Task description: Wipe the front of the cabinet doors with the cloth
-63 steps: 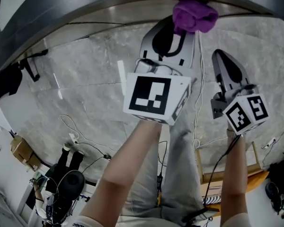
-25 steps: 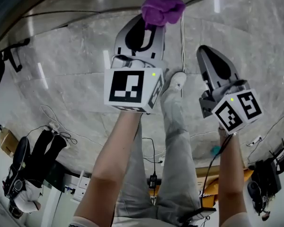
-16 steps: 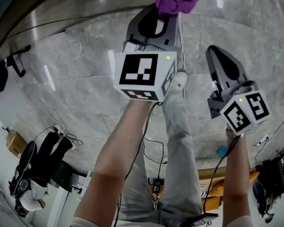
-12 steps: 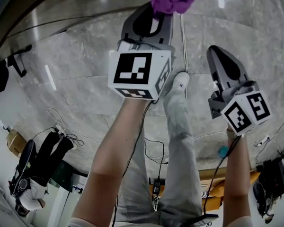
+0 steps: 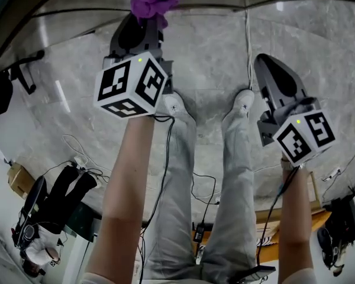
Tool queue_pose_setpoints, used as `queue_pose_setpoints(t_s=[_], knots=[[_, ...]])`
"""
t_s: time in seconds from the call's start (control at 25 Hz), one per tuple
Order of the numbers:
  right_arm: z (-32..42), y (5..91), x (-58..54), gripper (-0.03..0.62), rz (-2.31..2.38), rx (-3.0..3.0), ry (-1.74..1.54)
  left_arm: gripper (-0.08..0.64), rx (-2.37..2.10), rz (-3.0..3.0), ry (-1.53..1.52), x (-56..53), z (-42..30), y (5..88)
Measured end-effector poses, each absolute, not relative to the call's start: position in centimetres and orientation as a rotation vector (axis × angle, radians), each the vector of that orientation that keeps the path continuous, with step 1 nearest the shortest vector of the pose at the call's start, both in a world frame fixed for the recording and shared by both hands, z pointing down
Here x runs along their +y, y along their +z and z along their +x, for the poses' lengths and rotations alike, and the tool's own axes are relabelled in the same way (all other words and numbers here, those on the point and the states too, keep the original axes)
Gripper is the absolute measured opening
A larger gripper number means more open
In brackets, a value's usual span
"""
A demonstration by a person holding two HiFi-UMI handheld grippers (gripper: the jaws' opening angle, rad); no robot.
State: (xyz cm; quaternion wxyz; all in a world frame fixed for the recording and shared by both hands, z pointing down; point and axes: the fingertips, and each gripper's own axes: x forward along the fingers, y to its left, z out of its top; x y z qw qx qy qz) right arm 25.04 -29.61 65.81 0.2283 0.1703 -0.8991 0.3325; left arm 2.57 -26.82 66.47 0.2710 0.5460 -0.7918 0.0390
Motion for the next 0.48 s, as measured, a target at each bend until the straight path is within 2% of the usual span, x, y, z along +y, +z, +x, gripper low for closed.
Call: queue_pose_setpoints(t_s=[0.48], knots=[[12.1, 64.2, -23.7, 0.029, 0.343, -2.550, 0.954, 0.078, -2.178, 1.462, 0.263, -20.6, -6.6, 66.8]])
